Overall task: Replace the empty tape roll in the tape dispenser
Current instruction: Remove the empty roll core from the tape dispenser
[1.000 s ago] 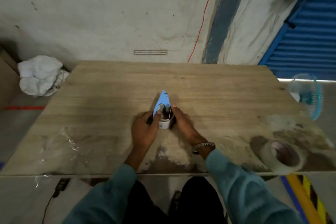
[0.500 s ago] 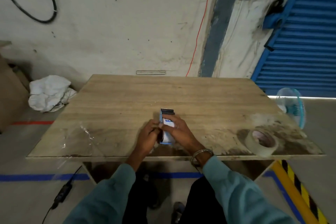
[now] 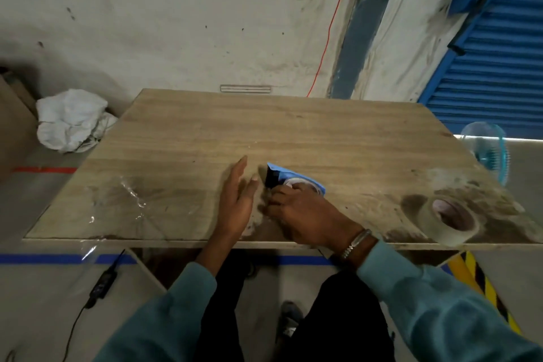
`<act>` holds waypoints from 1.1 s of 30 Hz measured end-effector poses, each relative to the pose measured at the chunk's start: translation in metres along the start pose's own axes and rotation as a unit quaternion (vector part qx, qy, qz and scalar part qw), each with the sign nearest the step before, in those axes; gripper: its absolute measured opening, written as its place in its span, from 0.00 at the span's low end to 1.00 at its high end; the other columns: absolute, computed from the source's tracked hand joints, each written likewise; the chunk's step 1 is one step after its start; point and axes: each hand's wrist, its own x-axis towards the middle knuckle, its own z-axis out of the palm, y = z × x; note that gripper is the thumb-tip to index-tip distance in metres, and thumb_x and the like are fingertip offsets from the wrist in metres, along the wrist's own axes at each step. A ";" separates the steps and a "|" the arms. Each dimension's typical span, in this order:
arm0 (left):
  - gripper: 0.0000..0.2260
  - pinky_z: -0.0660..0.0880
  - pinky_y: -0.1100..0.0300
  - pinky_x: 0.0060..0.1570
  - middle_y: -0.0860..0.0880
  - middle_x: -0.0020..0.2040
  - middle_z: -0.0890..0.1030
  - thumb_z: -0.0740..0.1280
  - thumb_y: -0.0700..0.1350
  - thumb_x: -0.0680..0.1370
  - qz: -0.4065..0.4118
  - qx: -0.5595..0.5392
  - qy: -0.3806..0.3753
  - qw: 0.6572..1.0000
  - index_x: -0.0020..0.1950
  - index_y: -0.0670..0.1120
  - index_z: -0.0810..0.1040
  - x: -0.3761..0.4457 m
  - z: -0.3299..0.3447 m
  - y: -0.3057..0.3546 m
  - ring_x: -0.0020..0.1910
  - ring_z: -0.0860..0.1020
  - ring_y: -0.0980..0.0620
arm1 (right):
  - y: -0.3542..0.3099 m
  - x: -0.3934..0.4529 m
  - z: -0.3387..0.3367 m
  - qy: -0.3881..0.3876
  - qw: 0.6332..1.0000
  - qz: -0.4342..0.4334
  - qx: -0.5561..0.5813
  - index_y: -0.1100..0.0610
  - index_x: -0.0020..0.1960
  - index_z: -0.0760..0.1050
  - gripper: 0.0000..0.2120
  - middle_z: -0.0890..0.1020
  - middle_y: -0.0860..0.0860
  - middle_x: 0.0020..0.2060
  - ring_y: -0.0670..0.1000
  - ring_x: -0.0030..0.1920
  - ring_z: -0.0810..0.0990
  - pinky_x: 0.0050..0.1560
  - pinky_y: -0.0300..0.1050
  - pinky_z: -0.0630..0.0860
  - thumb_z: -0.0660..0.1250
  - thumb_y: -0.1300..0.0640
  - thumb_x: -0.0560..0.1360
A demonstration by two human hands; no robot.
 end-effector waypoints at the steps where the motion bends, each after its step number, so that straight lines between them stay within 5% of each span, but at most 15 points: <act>1: 0.26 0.70 0.65 0.69 0.52 0.75 0.73 0.69 0.38 0.80 0.004 0.008 -0.038 0.999 0.77 0.49 0.70 -0.001 -0.001 0.003 0.71 0.72 0.65 | 0.002 -0.004 0.000 0.005 1.000 -0.002 -0.006 0.45 0.64 0.78 0.22 0.80 0.48 0.63 0.55 0.70 0.75 0.59 0.58 0.73 0.67 0.52 0.69; 4: 0.28 0.68 0.77 0.63 0.59 0.75 0.72 0.71 0.40 0.81 0.014 0.030 -0.124 0.992 0.80 0.52 0.67 -0.004 0.000 0.001 0.69 0.69 0.76 | 0.005 -0.019 -0.004 0.087 0.996 0.025 0.017 0.43 0.62 0.81 0.19 0.79 0.44 0.66 0.54 0.76 0.69 0.64 0.59 0.69 0.67 0.50 0.72; 7: 0.26 0.72 0.60 0.72 0.55 0.73 0.76 0.72 0.44 0.81 0.020 0.042 -0.140 0.989 0.78 0.52 0.71 -0.002 0.003 -0.003 0.73 0.73 0.61 | 0.008 -0.029 -0.009 0.217 0.955 0.156 0.131 0.44 0.54 0.84 0.09 0.82 0.42 0.60 0.52 0.72 0.72 0.61 0.59 0.71 0.70 0.46 0.74; 9: 0.26 0.74 0.60 0.69 0.54 0.69 0.78 0.74 0.44 0.79 0.035 0.071 -0.126 0.989 0.76 0.53 0.72 -0.001 0.003 -0.004 0.69 0.76 0.59 | 0.013 -0.032 -0.011 0.271 0.914 0.241 0.182 0.43 0.50 0.85 0.08 0.82 0.41 0.57 0.50 0.68 0.73 0.60 0.57 0.72 0.74 0.44 0.73; 15: 0.25 0.75 0.58 0.61 0.51 0.57 0.76 0.76 0.56 0.71 0.085 0.164 -0.100 0.978 0.67 0.56 0.79 -0.004 0.006 -0.008 0.58 0.77 0.51 | 0.005 -0.038 0.001 0.196 0.913 0.306 0.185 0.44 0.47 0.84 0.13 0.80 0.43 0.60 0.51 0.70 0.69 0.58 0.52 0.68 0.74 0.37 0.68; 19: 0.17 0.72 0.71 0.59 0.48 0.56 0.79 0.79 0.44 0.72 0.123 0.170 -0.073 0.975 0.60 0.48 0.84 -0.010 0.010 -0.004 0.57 0.78 0.56 | 0.001 -0.047 0.002 0.221 0.905 0.330 0.150 0.45 0.45 0.83 0.16 0.79 0.43 0.57 0.50 0.67 0.70 0.56 0.51 0.68 0.75 0.35 0.66; 24: 0.21 0.81 0.52 0.63 0.55 0.57 0.87 0.80 0.41 0.72 0.005 0.040 -0.149 0.988 0.60 0.60 0.82 -0.007 0.006 -0.003 0.56 0.85 0.56 | 0.001 -0.058 0.009 0.192 0.904 0.344 0.168 0.47 0.52 0.83 0.15 0.84 0.45 0.52 0.52 0.63 0.74 0.58 0.48 0.75 0.78 0.44 0.68; 27: 0.22 0.81 0.52 0.63 0.57 0.54 0.88 0.79 0.37 0.73 0.001 0.033 -0.155 0.987 0.60 0.58 0.82 -0.010 0.009 -0.001 0.54 0.86 0.58 | 0.005 -0.061 0.013 0.212 0.888 0.351 0.208 0.47 0.55 0.84 0.16 0.85 0.44 0.53 0.50 0.65 0.73 0.59 0.41 0.73 0.80 0.47 0.68; 33: 0.22 0.82 0.48 0.60 0.54 0.52 0.89 0.81 0.38 0.71 0.000 0.023 -0.092 0.995 0.58 0.60 0.83 -0.014 0.012 -0.008 0.52 0.87 0.55 | -0.010 -0.052 0.011 0.202 0.904 0.336 0.168 0.49 0.58 0.84 0.17 0.87 0.47 0.54 0.56 0.56 0.79 0.52 0.52 0.81 0.76 0.49 0.70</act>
